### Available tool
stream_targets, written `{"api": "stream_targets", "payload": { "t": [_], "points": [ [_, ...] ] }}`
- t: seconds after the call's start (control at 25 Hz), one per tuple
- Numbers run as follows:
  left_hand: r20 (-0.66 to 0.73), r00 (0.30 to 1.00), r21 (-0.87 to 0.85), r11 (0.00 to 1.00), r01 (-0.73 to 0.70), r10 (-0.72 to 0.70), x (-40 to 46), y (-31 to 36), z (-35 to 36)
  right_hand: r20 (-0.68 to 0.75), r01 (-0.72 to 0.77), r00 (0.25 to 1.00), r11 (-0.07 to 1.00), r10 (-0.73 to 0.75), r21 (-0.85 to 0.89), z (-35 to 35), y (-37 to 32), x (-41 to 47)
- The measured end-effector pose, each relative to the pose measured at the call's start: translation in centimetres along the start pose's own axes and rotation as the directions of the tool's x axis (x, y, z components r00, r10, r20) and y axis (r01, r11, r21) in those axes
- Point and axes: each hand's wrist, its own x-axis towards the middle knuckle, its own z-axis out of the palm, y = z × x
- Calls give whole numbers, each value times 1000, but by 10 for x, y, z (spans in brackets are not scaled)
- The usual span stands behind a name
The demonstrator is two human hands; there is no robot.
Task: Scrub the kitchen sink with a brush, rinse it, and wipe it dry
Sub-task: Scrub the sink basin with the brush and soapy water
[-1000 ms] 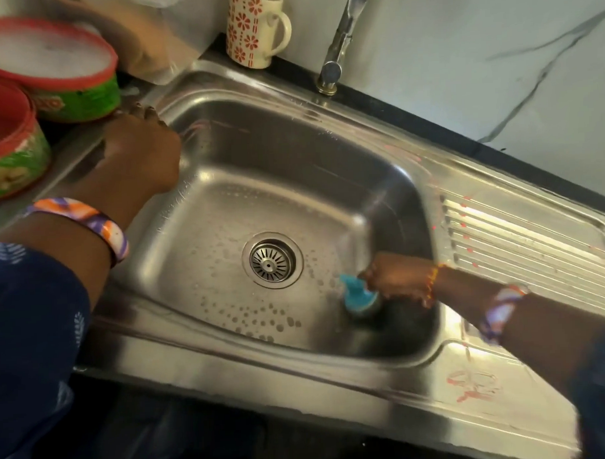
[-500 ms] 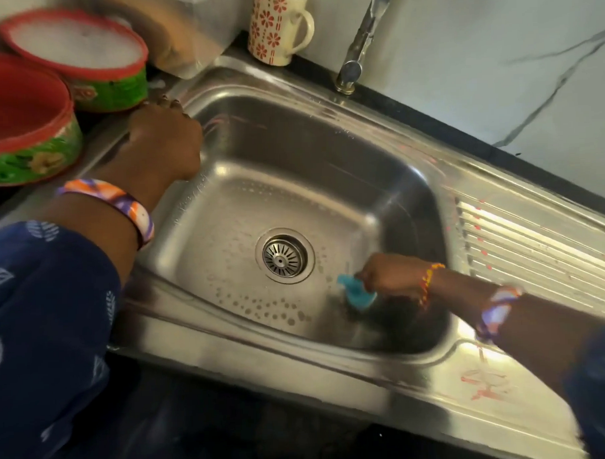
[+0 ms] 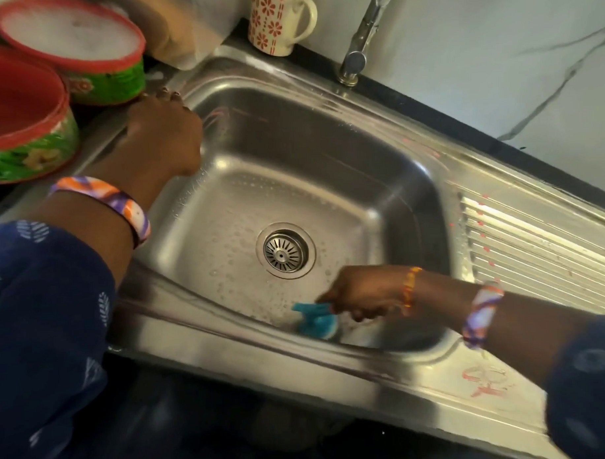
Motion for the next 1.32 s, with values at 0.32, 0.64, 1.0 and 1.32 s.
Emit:
{"api": "stream_targets", "payload": {
  "t": [0.32,0.64,1.0,1.32],
  "points": [
    [-7,1000,2,1000,1,-1,-1,0,3,-493,-224,846,974,205,20,-68,32,33],
    [15,999,-48,998,-28,29,1,-9,4,-35,-148,987,963,160,224,9,25,-27],
    [1,999,-34,999,-43,43,1,-10,7,-539,-256,838,936,89,-243,-63,38,34],
    [23,999,-54,997,-46,47,2,-11,4,-122,40,992,999,-37,17,1,3,-5]
  ]
}}
